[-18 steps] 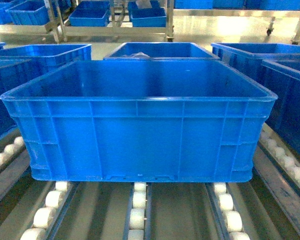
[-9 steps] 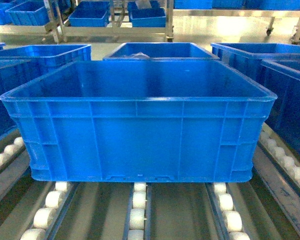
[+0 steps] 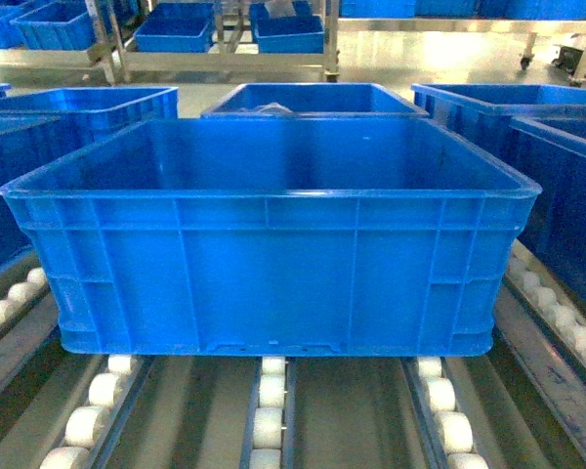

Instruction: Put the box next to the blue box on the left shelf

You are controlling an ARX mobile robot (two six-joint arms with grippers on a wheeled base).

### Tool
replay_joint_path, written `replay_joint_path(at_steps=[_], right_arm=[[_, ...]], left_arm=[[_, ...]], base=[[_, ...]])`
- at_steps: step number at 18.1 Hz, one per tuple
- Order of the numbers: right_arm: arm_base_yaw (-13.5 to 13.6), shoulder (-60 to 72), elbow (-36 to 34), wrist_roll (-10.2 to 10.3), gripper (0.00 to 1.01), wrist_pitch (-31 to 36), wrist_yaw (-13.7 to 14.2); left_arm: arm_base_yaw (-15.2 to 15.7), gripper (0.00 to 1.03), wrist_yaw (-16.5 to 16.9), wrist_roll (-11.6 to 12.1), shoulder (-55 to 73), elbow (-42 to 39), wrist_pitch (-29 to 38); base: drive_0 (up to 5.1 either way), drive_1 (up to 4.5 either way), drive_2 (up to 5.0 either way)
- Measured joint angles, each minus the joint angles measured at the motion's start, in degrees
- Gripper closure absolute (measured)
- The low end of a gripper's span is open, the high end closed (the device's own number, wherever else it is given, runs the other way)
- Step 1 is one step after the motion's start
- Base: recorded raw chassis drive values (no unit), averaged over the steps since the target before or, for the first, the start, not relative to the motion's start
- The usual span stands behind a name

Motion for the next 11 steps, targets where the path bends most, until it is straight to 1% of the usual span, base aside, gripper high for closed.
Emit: replay_joint_path(at_steps=[11], right_arm=[[0.0,0.0,0.0,0.0,0.03,0.0,0.0]], left_arm=[[0.0,0.05,0.0,0.0,0.0,0.0,0.0]], base=[[0.0,0.0,0.0]])
